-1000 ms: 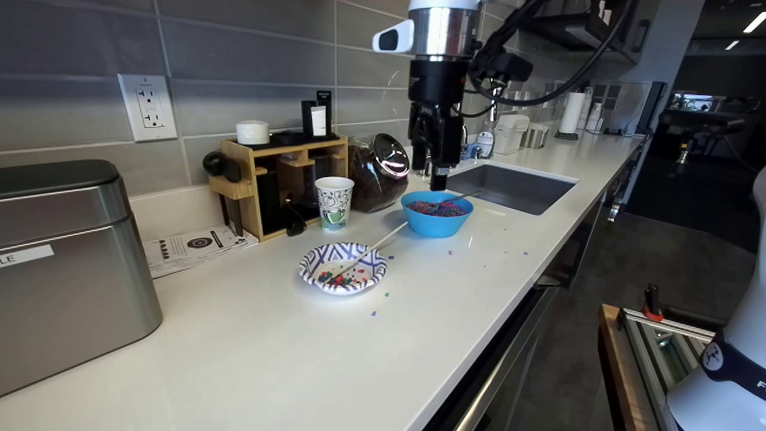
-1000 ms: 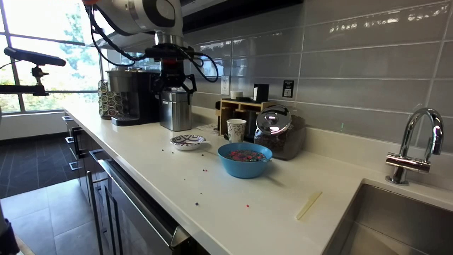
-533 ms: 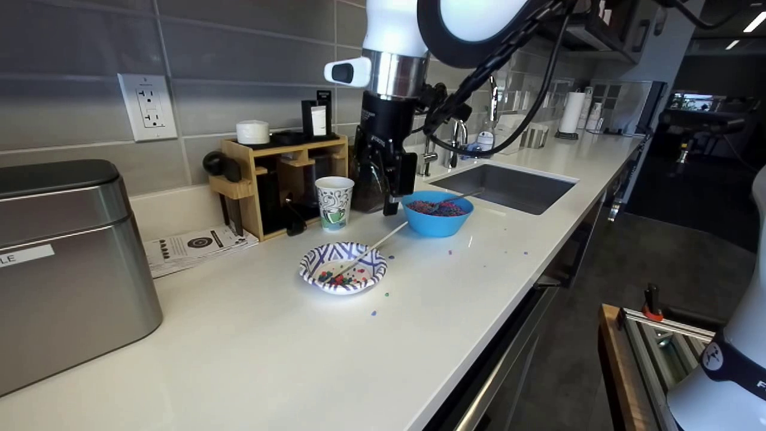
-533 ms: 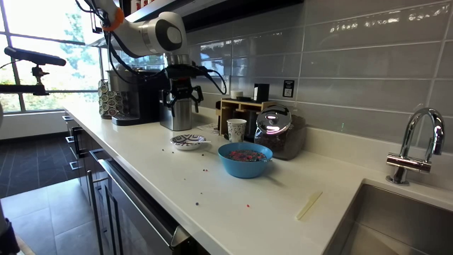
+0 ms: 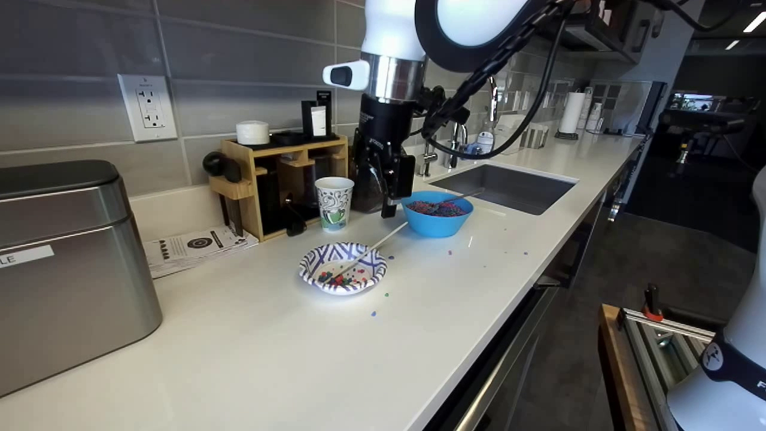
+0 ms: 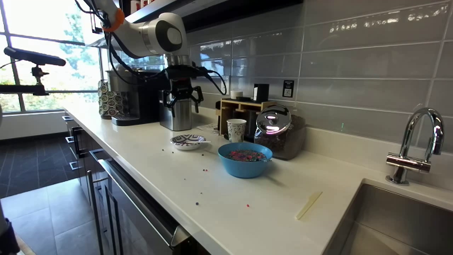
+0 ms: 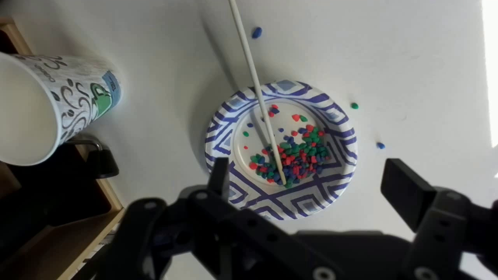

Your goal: Move the straw from the bowl to the coffee cup

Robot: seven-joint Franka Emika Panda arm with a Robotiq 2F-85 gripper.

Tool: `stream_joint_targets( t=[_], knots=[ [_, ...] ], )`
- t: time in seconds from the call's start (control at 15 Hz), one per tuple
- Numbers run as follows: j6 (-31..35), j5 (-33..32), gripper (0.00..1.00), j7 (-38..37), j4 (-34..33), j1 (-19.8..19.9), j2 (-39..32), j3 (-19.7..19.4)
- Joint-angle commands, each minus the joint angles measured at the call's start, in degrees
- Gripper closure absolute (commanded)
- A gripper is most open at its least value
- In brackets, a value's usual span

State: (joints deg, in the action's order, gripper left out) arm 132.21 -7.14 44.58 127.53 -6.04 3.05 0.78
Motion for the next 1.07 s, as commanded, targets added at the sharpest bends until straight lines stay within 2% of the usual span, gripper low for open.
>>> stream_joint_targets(
  t=[0.0, 0.2, 0.47, 0.53, 0.6, 0.73, 0.8, 0.87, 1.0],
  knots=[
    [5.56, 2.54, 0.00, 3.01, 0.49, 0.25, -3.76, 1.22],
    [10.56, 4.20, 0.00, 5.23, 0.85, 0.57, -6.63, 2.23],
    [12.65, 6.65, 0.02, 6.83, 0.88, 1.29, -9.84, 3.52],
    [12.52, 7.28, 0.11, 7.28, 0.88, 1.49, -10.32, 3.78],
    [12.43, 8.05, 0.15, 7.78, 0.95, 1.72, -10.73, 4.05],
    [12.24, 8.53, 0.38, 8.36, 1.06, 2.15, -11.33, 4.34],
    [12.09, 9.01, 0.45, 8.90, 1.11, 2.43, -11.54, 4.57],
    [12.14, 8.44, 0.51, 8.80, 1.19, 2.61, -11.74, 4.54],
    [12.60, 8.16, 0.53, 9.07, 1.36, 3.01, -11.92, 4.57]
  ],
)
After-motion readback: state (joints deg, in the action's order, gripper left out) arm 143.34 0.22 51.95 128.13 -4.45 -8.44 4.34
